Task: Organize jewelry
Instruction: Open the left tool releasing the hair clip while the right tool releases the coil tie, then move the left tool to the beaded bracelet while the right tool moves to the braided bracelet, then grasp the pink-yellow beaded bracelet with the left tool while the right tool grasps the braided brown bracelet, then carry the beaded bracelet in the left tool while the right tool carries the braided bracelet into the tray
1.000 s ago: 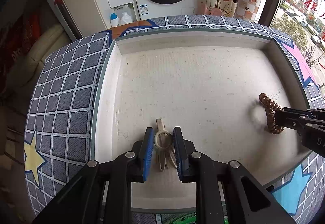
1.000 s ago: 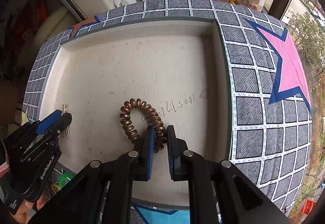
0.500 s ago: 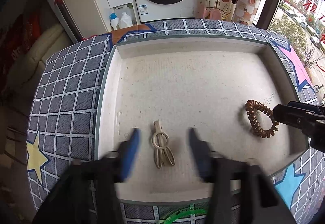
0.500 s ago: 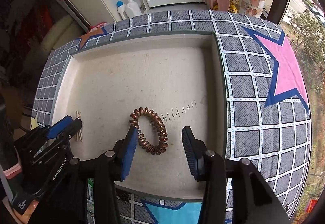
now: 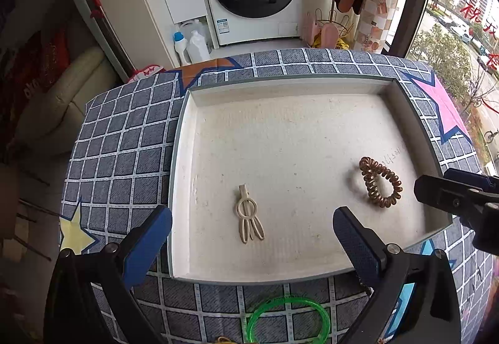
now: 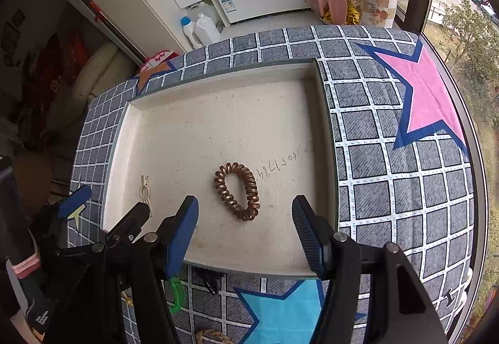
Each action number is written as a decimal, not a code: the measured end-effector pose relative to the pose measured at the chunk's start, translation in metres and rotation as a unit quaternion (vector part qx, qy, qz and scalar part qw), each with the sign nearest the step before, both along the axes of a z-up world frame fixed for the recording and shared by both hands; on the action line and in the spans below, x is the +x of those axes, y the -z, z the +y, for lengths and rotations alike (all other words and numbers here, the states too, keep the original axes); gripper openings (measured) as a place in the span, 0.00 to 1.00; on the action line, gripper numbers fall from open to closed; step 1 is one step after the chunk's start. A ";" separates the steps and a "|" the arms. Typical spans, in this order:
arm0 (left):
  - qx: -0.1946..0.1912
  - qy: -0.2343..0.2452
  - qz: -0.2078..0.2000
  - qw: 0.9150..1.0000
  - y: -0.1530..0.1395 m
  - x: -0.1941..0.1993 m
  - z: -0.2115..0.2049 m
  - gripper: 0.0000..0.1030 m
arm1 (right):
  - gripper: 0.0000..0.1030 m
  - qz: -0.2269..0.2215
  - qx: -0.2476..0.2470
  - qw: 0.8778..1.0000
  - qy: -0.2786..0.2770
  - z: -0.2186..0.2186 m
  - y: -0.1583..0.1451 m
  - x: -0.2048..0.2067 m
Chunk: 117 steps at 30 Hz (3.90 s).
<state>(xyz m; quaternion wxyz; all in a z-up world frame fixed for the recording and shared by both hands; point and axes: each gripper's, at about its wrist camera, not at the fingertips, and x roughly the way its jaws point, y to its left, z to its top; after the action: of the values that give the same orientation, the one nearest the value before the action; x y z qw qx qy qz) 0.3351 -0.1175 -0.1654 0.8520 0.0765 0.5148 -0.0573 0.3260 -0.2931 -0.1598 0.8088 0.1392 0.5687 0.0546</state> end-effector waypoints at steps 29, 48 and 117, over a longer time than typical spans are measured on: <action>-0.011 -0.050 0.068 0.996 0.018 -0.176 0.090 1.00 | 0.85 0.060 0.001 0.998 -0.015 0.018 0.010 -0.141; -0.025 -0.034 0.125 0.991 0.057 -0.235 0.097 1.00 | 0.85 0.098 -0.057 0.994 -0.011 0.030 0.045 -0.174; -0.139 0.024 0.012 0.990 -0.068 -0.153 0.019 0.21 | 0.07 -0.015 -0.020 0.999 -0.030 0.024 -0.034 -0.112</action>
<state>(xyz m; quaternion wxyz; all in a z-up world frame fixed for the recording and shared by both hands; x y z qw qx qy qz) 0.1824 -0.0989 -0.0971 0.8467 -0.0307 0.5098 -0.1493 0.2138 -0.2687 -0.1258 0.8177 0.1055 0.5616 0.0692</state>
